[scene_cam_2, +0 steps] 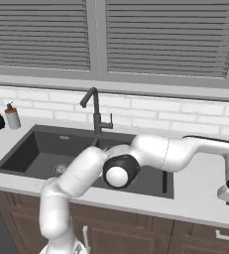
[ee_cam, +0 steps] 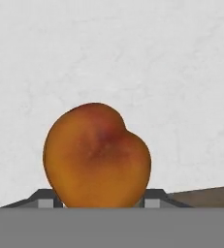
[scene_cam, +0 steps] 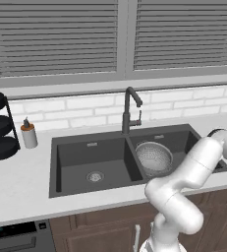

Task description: Put the colander in the sink, put the peach in the colander, and turn on the sink faucet and pour water over the colander.

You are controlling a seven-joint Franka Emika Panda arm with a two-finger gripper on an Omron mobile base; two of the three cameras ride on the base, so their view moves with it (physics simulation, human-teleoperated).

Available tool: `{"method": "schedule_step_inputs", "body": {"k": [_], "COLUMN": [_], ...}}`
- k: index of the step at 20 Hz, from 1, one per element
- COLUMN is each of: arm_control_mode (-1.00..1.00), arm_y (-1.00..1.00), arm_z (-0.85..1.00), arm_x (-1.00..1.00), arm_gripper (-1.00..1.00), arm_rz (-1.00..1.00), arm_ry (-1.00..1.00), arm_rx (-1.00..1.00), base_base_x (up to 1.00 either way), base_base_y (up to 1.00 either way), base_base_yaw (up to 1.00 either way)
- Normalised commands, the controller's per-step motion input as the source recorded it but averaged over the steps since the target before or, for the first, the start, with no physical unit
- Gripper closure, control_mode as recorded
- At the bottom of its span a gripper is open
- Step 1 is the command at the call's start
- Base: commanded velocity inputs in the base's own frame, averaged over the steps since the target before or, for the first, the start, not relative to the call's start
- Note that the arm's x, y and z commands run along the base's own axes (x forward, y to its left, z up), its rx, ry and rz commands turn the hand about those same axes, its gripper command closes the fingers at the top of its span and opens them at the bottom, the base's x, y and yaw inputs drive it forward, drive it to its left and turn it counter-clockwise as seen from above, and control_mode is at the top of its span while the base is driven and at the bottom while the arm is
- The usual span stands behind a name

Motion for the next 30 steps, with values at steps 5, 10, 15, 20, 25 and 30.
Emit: {"method": "schedule_step_inputs", "body": {"k": [5, 10, 15, 20, 25, 30], "arm_control_mode": [-1.00, -1.00, -1.00, -1.00, -1.00, -1.00], "arm_y": [1.00, 1.00, 1.00, 1.00, 1.00, 0.89], "arm_z": [0.13, 0.53, 0.76, 0.44, 0.21, 0.30], "arm_x": [-0.50, -0.06, 0.00, 0.00, 0.00, 0.00], "arm_gripper": [1.00, 1.00, 1.00, 1.00, 1.00, 1.00], "arm_rz": [0.09, 0.12, 0.12, 0.11, 0.13, 0.14], "arm_ry": [0.00, 0.01, 0.02, 0.05, 0.04, 0.14], "arm_rx": [-0.16, -0.14, -0.12, -0.10, -0.03, 0.00], "base_base_x": [0.00, 0.00, 0.00, 0.00, 0.00, 0.00], "base_base_y": [0.00, 0.00, 0.00, 0.00, 0.00, 0.00], "base_base_yaw": [0.00, 0.00, 0.00, 0.00, 0.00, 0.00]}}
